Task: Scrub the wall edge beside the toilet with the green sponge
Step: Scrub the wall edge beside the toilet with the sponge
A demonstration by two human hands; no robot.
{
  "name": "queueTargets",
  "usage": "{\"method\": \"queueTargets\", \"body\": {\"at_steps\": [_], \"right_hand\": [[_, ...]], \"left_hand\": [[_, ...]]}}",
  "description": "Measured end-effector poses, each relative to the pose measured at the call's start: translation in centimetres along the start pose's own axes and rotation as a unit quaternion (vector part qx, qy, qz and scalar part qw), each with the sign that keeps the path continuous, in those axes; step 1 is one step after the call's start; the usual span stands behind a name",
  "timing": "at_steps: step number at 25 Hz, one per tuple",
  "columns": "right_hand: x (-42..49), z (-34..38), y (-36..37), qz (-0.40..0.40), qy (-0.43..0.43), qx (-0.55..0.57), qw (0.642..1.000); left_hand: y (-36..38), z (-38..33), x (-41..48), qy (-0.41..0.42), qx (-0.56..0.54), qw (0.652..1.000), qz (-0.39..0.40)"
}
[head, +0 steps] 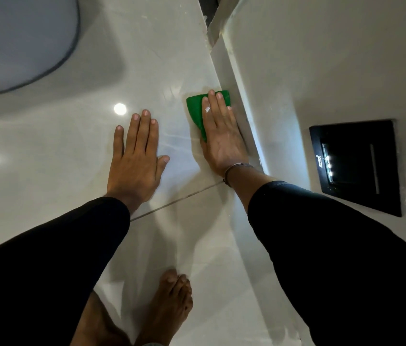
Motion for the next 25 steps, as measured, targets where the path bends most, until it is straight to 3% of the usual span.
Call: {"method": "queueTargets", "body": {"at_steps": [7, 19, 25], "right_hand": [[-3.9, -0.8, 0.7, -0.017, 0.034, 0.013, 0.999], [-21.8, -3.7, 2.4, 0.074, 0.101, -0.007, 0.992], [-32.6, -5.6, 4.0, 0.079, 0.097, -0.027, 0.992]], "left_hand": [[0.3, 0.3, 0.0, 0.013, -0.005, 1.0, 0.006], [0.3, 0.5, -0.2, 0.013, -0.032, 0.999, -0.002], [0.4, 0.5, -0.2, 0.013, -0.038, 0.999, -0.006]]}}
Point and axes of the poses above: each hand's wrist, its own x-axis towards the middle knuckle, its own y-axis out of the palm, z = x × y, the point moved 6 cm from there along x, towards the middle knuckle, and after that the axes turned 6 degrees about -z, right-handed, at the moved point
